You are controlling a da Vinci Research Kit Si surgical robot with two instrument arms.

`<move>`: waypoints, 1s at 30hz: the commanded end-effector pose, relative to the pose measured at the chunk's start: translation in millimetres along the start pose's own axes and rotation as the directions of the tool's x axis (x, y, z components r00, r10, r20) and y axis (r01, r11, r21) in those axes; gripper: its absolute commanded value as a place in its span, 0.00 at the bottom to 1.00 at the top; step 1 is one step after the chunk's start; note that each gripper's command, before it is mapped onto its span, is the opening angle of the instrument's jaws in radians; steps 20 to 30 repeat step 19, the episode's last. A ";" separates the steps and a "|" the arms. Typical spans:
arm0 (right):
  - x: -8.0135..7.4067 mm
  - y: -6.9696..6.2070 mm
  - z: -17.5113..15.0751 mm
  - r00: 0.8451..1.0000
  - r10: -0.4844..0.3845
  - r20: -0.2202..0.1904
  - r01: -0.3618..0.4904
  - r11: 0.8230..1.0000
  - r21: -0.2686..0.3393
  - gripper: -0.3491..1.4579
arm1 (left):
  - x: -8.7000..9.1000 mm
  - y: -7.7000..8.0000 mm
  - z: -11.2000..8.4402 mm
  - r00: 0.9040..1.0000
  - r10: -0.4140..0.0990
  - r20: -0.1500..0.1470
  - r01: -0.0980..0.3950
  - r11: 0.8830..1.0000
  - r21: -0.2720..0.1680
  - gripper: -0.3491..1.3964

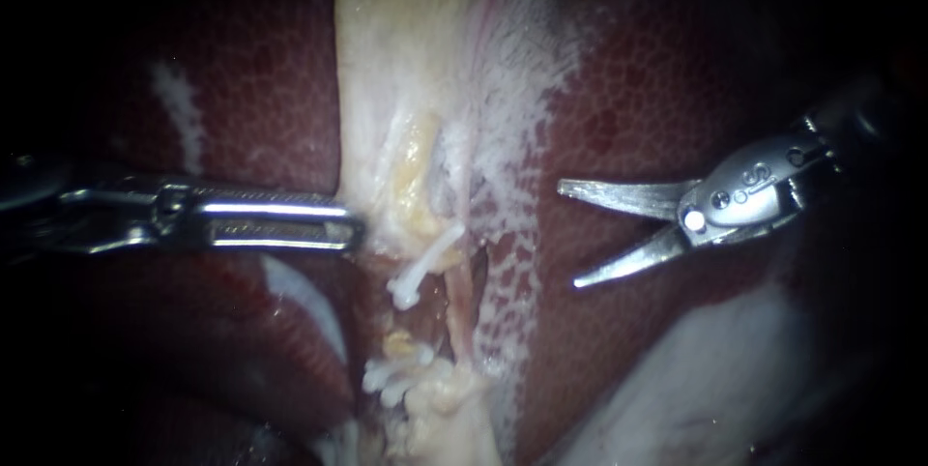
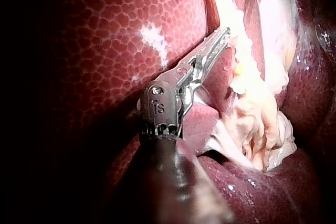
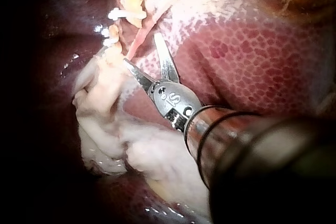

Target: Go back from the cut left tube

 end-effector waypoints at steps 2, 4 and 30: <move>0.0 0.0 0.0 1.000 0.000 -0.001 0.000 1.000 0.000 0.98 | 0.0 0.0 0.0 1.000 0.000 0.000 0.000 1.000 0.000 0.00; 0.0 0.0 -0.1 1.000 0.000 -0.001 0.000 1.000 0.000 0.98 | 0.0 0.0 0.0 1.000 0.000 0.000 0.000 1.000 -0.001 0.00; 0.0 0.0 -0.1 1.000 0.000 -0.001 0.000 1.000 -0.001 0.98 | 0.0 0.0 0.2 1.000 0.000 0.000 0.000 1.000 -0.001 0.00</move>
